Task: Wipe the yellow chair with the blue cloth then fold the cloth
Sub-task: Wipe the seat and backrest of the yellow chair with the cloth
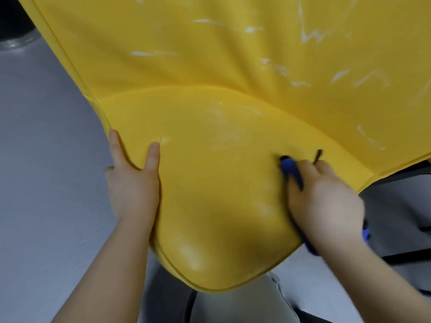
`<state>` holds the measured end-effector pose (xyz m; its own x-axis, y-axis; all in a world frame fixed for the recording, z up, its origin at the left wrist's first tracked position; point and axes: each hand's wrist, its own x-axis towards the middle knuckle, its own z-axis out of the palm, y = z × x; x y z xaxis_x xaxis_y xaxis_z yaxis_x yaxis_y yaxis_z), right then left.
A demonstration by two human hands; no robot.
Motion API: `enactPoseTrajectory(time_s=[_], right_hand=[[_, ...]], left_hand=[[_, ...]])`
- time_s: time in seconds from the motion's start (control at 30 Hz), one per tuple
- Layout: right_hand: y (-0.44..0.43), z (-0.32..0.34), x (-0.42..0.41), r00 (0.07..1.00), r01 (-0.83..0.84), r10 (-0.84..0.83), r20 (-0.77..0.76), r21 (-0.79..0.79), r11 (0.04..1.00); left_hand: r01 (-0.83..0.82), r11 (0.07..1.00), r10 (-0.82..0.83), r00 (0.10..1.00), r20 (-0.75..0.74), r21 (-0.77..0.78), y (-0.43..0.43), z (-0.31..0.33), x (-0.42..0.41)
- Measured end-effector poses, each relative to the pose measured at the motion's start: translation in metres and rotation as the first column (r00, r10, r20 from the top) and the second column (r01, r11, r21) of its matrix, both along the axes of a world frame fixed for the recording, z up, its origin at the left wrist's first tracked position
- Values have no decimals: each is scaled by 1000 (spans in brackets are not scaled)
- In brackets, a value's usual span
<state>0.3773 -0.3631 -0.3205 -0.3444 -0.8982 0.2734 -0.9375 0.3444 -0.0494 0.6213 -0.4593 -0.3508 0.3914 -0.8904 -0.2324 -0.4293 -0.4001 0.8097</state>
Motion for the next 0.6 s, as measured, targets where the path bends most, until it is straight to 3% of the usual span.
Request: enactPoseTrajectory(time_s=[0.07, 0.17, 0.23, 0.3, 0.37, 0.43, 0.53, 0.6], right_hand=[[-5, 0, -34, 994, 107, -107, -18, -8, 994], [-10, 2, -26, 984, 162, -163, 74, 19, 987], [-1, 5, 17, 982, 51, -56, 181, 30, 998], [16, 10, 73, 947, -161, 144, 288, 36, 986], [35, 13, 114, 888, -363, 327, 324, 57, 930], [43, 14, 120, 847, -466, 408, 342, 107, 878], [37, 13, 77, 912, -374, 349, 217, 86, 924], [23, 12, 22, 985, -169, 166, 41, 84, 982]], left_hand=[[2, 1000, -2, 1000, 3, -9, 1, 0, -1], [-5, 1000, 5, 1000, 30, -2, 0, 0, -3], [-7, 1000, 6, 998, 58, 10, -1, 0, -4], [-7, 1000, 6, 997, 77, 18, -3, 0, -4], [5, 1000, -6, 998, 69, 16, -3, 1, -3], [14, 1000, -14, 999, 47, -1, -2, 0, -2], [17, 1000, -17, 1000, 25, -11, -3, 0, 0], [19, 1000, -18, 999, 28, -14, -3, 0, 0]])
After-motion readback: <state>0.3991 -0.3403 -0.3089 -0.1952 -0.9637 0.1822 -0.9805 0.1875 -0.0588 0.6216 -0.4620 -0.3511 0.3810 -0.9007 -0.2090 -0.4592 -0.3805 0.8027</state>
